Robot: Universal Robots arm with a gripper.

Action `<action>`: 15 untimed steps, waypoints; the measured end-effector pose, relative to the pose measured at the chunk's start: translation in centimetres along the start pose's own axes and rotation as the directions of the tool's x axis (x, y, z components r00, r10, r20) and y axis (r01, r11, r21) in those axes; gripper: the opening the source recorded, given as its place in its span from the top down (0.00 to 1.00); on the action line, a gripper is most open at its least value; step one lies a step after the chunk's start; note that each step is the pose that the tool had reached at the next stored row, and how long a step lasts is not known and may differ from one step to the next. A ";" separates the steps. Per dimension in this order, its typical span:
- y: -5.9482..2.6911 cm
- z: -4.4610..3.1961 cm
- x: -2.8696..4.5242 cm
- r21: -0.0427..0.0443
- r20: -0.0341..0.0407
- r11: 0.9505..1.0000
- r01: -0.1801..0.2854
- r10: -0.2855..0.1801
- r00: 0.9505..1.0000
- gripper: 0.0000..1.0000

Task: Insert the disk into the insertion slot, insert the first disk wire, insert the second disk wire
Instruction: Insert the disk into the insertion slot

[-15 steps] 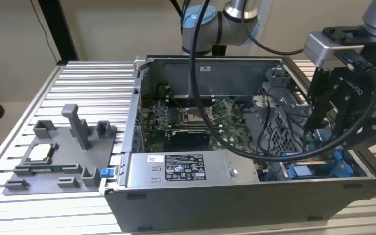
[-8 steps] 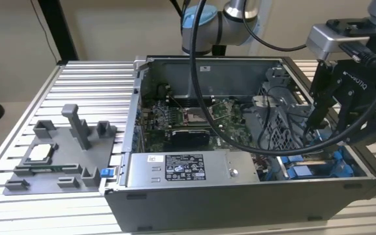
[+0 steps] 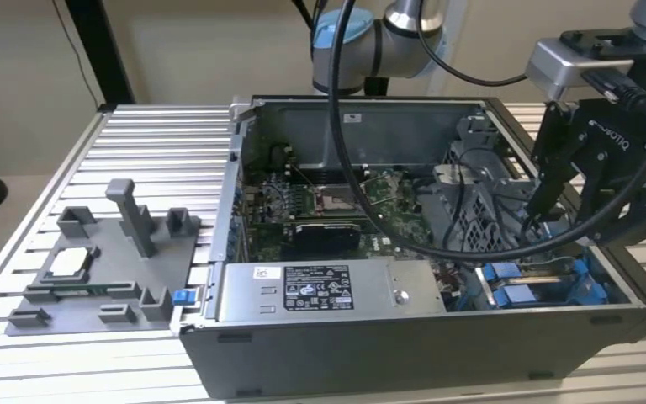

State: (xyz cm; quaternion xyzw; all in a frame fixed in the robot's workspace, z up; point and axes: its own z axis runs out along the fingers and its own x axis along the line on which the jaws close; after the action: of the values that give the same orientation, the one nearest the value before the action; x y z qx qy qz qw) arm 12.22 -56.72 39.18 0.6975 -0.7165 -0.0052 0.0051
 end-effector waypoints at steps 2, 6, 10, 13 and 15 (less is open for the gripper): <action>-0.16 -0.01 -0.14 0.000 0.000 1.000 0.000 0.000 1.000 0.00; -0.16 -1.33 -0.17 0.000 0.000 1.000 0.000 0.000 1.000 0.00; -0.20 -1.63 -0.26 0.001 0.000 1.000 0.001 -0.001 1.000 0.00; -0.36 -1.42 -0.32 0.005 0.002 1.000 0.001 -0.001 1.000 0.00; -0.48 -1.25 -0.39 0.010 0.002 1.000 0.001 -0.001 1.000 0.00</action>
State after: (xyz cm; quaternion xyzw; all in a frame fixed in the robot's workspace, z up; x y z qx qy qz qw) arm 12.73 -56.35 40.42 0.6980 -0.7161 -0.0022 0.0011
